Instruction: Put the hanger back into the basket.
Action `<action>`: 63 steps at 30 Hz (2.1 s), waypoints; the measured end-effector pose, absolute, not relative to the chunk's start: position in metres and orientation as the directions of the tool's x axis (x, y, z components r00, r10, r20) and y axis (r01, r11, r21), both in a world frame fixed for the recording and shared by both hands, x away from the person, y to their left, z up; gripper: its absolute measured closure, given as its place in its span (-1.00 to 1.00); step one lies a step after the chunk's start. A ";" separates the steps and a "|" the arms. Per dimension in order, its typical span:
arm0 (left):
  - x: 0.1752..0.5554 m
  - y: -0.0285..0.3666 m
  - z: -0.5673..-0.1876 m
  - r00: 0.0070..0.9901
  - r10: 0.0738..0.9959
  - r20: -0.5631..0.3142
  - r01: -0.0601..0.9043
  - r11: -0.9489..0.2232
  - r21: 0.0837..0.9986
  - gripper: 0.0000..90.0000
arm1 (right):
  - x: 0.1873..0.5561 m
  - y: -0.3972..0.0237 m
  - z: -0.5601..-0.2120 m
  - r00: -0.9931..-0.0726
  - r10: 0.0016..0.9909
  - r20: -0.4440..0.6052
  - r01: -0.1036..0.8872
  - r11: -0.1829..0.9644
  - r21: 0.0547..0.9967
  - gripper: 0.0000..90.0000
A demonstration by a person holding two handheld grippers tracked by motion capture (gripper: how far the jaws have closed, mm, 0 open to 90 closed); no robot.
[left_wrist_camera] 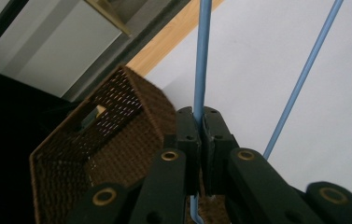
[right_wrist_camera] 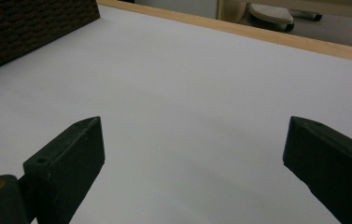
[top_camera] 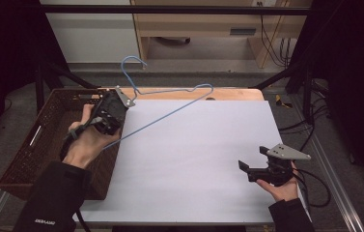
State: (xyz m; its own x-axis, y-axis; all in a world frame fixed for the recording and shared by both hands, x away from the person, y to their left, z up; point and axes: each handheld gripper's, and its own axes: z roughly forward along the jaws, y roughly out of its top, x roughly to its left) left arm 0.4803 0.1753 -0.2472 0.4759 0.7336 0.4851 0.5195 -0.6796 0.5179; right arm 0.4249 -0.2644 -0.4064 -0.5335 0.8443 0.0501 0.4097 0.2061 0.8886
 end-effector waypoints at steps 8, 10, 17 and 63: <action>0.483 0.211 -0.242 0.422 0.774 0.472 0.562 -0.631 0.534 0.94 | 0.425 -0.264 -0.408 -0.537 0.842 0.047 0.409 0.211 0.888 -0.87; 0.483 0.219 -0.241 0.417 0.781 0.465 0.572 -0.623 0.534 0.94 | 0.426 -0.264 -0.408 -0.538 0.842 0.046 0.408 0.212 0.888 -0.87; 0.486 0.243 -0.239 0.382 0.802 0.460 0.607 -0.593 0.529 0.94 | 0.426 -0.264 -0.407 -0.537 0.842 0.047 0.409 0.211 0.888 -0.87; 0.496 0.373 -0.320 0.169 0.860 0.482 0.832 -0.387 0.399 0.94 | 0.427 -0.261 -0.410 -0.540 0.841 0.042 0.420 0.226 0.879 -0.88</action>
State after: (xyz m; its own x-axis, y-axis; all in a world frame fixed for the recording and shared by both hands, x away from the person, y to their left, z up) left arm 0.4960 0.3733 -0.3205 0.1689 0.8596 0.4822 0.8315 -0.3869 0.3986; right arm 0.4270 -0.2613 -0.4099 -0.5399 0.8407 0.0420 0.4203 0.2260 0.8788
